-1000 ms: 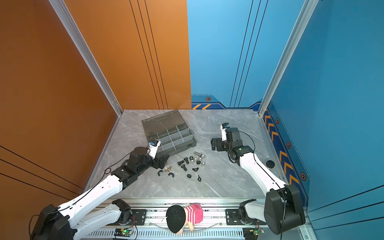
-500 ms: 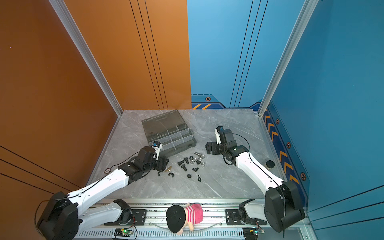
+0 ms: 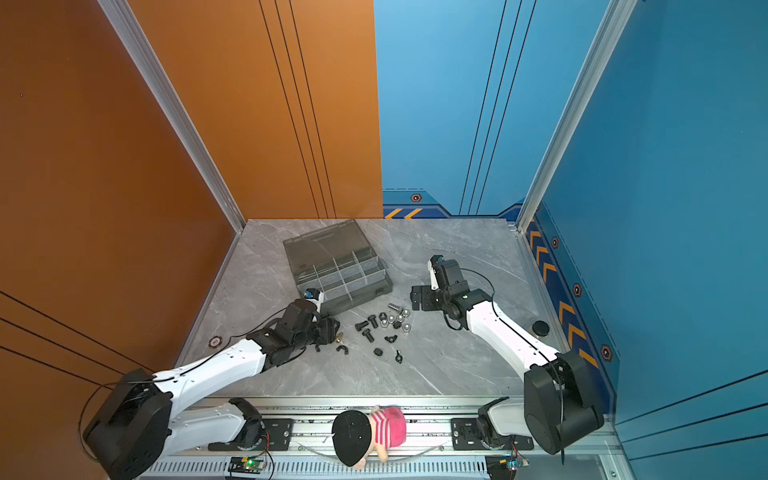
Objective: Sort the screws and nuts into containers
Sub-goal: 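Move the left gripper toward brass wing nuts while the right gripper advances, then lower the left gripper around a brass wing nut beside the box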
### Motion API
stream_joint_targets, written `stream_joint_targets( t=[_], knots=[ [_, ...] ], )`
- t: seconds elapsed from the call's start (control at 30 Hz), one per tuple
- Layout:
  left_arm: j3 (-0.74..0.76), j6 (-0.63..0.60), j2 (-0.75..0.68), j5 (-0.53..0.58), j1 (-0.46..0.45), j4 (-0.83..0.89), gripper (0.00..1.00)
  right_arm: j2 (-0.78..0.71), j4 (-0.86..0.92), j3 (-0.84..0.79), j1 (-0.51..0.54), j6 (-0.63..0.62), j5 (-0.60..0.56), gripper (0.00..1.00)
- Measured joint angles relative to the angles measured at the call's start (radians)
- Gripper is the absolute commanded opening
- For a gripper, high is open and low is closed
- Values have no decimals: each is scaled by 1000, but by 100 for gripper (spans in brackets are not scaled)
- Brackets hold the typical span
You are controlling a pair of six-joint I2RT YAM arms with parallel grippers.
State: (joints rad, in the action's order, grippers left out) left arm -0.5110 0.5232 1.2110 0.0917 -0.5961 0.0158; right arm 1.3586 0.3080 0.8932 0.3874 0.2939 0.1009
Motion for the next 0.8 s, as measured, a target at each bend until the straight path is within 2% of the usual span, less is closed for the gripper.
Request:
stream_joint_targets(
  t=[0.43, 0.8],
  knots=[
    [96, 24, 41, 127, -48, -160, 62, 18, 0, 0, 7, 4, 0, 98],
    [93, 16, 176, 284, -158, -225, 57, 27, -1, 0, 7, 12, 0, 98]
  ],
)
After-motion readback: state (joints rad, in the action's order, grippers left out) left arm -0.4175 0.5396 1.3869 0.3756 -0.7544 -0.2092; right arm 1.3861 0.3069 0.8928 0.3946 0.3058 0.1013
